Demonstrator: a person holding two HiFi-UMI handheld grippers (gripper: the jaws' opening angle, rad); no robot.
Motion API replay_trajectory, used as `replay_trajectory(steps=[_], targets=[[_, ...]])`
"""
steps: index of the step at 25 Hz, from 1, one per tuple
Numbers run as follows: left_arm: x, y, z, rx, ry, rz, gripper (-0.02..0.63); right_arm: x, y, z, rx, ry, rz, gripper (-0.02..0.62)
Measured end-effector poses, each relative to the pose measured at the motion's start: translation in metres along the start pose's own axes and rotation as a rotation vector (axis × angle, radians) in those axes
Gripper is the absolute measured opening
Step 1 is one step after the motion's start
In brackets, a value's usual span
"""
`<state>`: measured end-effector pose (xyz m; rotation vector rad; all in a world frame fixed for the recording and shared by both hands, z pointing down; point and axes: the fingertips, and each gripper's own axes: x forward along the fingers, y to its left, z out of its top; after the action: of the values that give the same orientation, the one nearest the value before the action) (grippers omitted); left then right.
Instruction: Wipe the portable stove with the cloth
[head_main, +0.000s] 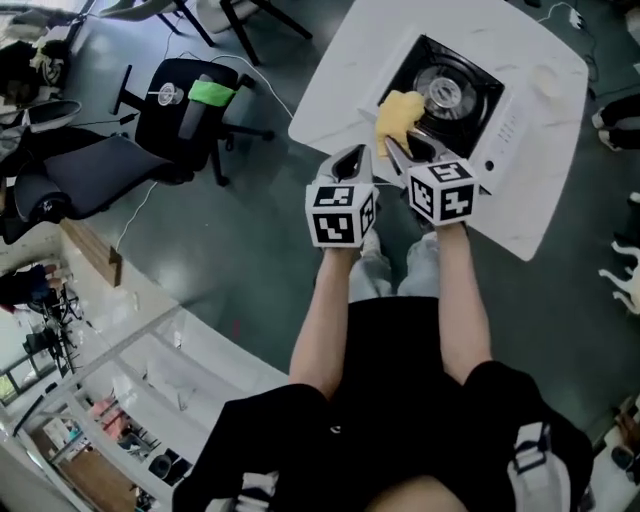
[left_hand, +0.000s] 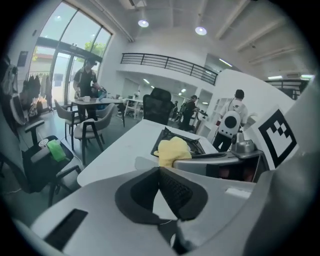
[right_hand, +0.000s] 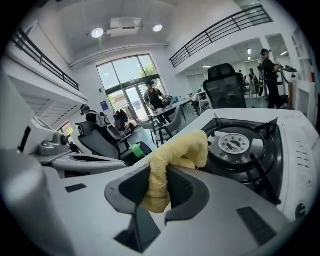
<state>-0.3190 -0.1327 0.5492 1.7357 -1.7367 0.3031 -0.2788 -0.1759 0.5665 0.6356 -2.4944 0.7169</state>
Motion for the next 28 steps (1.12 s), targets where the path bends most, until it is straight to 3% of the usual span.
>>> replay_trajectory(steps=[4, 10, 28], targets=[[0.021, -0.032, -0.010, 0.051, 0.016, -0.059, -0.006, -0.005, -0.019, -0.015, 0.050, 0.005, -0.006, 0.083], [0.033, -0.050, -0.008, 0.082, 0.035, -0.060, -0.006, -0.036, -0.045, -0.013, 0.066, -0.014, -0.036, 0.083], [0.056, -0.144, -0.001, 0.191, 0.035, -0.193, -0.006, -0.129, -0.078, 0.011, -0.018, -0.173, -0.036, 0.083]])
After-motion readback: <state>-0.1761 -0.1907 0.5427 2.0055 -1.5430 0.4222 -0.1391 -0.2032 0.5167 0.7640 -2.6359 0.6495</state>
